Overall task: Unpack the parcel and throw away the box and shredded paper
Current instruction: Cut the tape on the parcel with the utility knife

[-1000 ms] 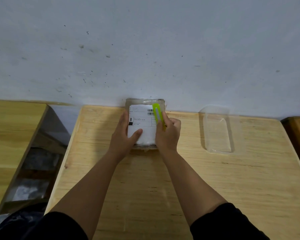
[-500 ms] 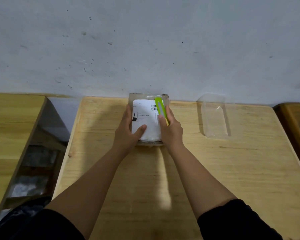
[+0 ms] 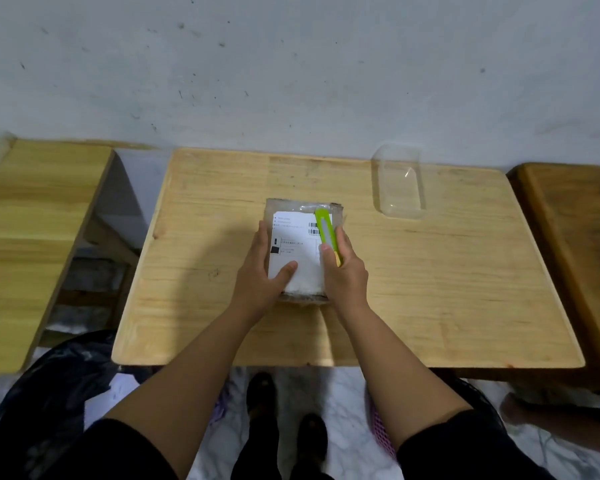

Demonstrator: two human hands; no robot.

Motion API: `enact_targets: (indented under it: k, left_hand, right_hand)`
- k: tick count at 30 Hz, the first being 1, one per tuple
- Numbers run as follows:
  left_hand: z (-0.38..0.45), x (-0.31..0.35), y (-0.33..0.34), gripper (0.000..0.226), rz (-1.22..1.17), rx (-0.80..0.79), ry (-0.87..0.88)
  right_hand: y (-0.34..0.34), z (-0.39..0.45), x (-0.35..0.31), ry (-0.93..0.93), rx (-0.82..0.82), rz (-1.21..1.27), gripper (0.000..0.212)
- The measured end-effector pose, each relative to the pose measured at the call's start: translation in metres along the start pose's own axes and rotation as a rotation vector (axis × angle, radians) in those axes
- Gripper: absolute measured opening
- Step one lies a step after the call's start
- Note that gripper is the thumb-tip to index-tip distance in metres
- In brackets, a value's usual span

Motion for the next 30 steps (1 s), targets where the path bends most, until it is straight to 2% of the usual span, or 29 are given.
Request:
enact_targets:
  k: [9,13,15,19,22,24,27,30]
  left_hand:
    - [-0.037,-0.016,0.019,0.085,0.035,0.016,-0.069]
    - [-0.034,-0.017,0.019,0.087,0.038,-0.043,-0.084]
    - [-0.033,-0.016,0.018,0.088,0.016,-0.074,-0.091]
    - [-0.027,-0.015,0.013,0.087,0.017,-0.099,-0.114]
    - [-0.019,-0.009,0.008,0.083,0.000,-0.103,-0.132]
    - [-0.011,-0.004,0.007,0.082,-0.001,-0.103,-0.117]
    - [0.000,-0.004,0.006,0.081,0.016,-0.098,-0.126]
    - [0.001,-0.010,0.010,0.080,0.017,-0.103,-0.123]
  right_hand:
    - [-0.008,-0.024,0.029,-0.013,-0.038,-0.005,0.050]
    - [-0.009,-0.021,0.030,0.032,0.024,-0.003,0.054]
    - [-0.015,-0.019,0.031,0.054,0.083,-0.041,0.047]
    - [-0.032,-0.007,0.024,0.042,0.188,-0.133,0.015]
    - [-0.042,0.006,0.014,0.062,0.200,-0.145,0.018]
    - [-0.039,0.018,0.004,0.046,0.059,-0.062,0.017]
    - [-0.024,0.032,-0.011,0.036,-0.300,0.081,0.020]
    - [-0.015,0.043,-0.019,0.038,-0.543,0.091,0.020]
Point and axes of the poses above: each hand's wrist, its own z-axis towards the middle knuckle, its own y-axis out of the palm, x = y × z, the point moved 7 cm from there along z, towards the middle knuckle, and after that the axes turned 1 degree about -y, right-handed, at the moved point
